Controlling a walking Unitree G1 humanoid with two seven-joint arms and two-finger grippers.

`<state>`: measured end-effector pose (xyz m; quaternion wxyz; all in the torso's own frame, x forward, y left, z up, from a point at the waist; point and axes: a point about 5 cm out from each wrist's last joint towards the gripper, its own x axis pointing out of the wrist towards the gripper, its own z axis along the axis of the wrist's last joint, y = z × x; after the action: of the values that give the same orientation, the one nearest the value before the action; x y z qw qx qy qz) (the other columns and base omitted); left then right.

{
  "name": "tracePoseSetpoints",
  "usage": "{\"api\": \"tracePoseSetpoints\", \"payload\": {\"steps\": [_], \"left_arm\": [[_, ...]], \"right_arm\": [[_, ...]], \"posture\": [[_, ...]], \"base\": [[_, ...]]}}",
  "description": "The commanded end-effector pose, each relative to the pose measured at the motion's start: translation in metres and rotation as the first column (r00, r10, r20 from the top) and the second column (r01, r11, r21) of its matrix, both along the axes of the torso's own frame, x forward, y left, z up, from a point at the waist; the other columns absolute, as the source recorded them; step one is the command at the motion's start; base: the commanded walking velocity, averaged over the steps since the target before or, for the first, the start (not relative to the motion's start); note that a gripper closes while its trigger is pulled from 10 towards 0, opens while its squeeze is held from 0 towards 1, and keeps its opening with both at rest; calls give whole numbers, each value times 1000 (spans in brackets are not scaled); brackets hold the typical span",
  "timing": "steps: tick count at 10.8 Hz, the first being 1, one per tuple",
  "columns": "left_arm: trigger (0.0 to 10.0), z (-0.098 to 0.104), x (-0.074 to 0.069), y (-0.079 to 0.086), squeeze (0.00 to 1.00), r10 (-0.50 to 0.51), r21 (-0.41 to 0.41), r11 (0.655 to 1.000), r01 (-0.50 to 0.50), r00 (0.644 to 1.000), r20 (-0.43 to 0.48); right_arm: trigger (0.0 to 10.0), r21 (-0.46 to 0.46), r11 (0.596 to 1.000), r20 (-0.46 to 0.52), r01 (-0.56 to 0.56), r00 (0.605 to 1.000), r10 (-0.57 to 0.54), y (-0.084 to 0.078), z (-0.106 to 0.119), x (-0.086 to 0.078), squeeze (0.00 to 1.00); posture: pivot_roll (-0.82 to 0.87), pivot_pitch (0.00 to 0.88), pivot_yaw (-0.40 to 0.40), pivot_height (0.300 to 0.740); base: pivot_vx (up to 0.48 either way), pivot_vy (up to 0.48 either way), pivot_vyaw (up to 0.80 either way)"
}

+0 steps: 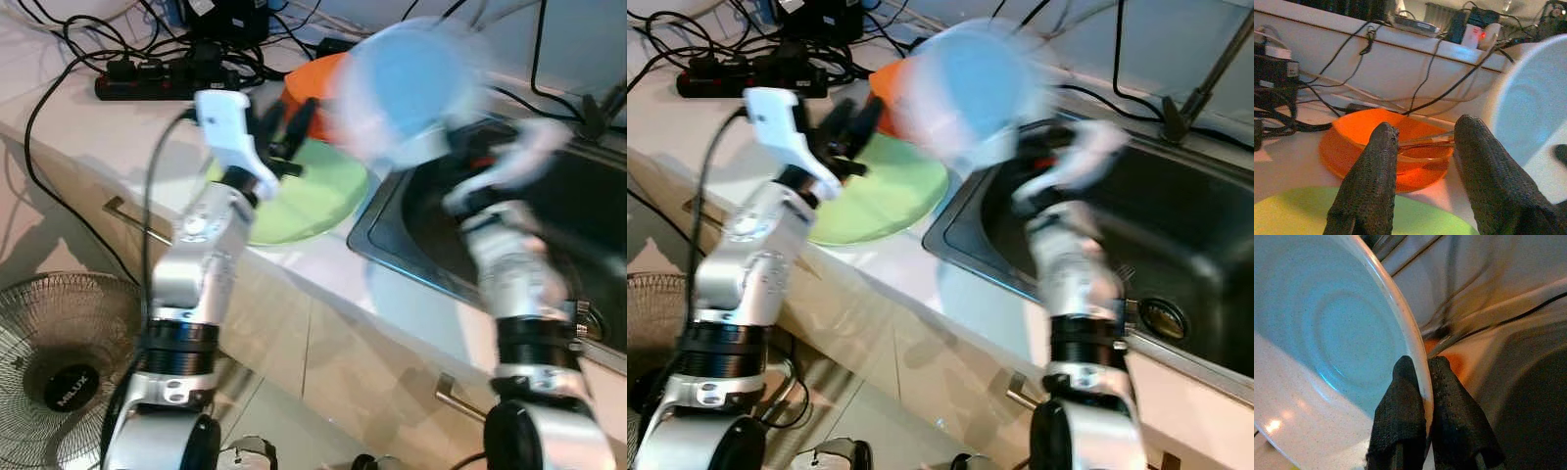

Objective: Kitchen organization

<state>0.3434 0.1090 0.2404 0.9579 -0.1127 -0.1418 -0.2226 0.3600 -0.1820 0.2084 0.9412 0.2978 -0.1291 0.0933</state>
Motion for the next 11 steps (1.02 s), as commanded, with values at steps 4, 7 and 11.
{"api": "tracePoseSetpoints", "payload": {"steps": [4, 7, 11], "left_arm": [[10000, -9, -3, 23, 0, 91, 24, 996, -90, 996, -22], [10000, -22, -6, 40, 0, 154, 49, 987, -150, 984, -85], [10000, -54, -8, 27, 0, 112, 62, 993, -102, 976, -186]], "right_arm": [[0, 14, 956, 3, 294, 956, -294, -49, 6, 0, 0], [10000, -309, 858, -151, 411, 869, -470, -63, -34, 2, 0], [10000, -597, 738, -200, 314, 833, -516, -52, -70, 3, 0]], "posture": [[120, 97, -12, 740], [128, 100, -18, 740], [124, 104, -21, 740]], "base": [[0, 0, 0], [0, 0, 0], [0, 0, 0]]}}
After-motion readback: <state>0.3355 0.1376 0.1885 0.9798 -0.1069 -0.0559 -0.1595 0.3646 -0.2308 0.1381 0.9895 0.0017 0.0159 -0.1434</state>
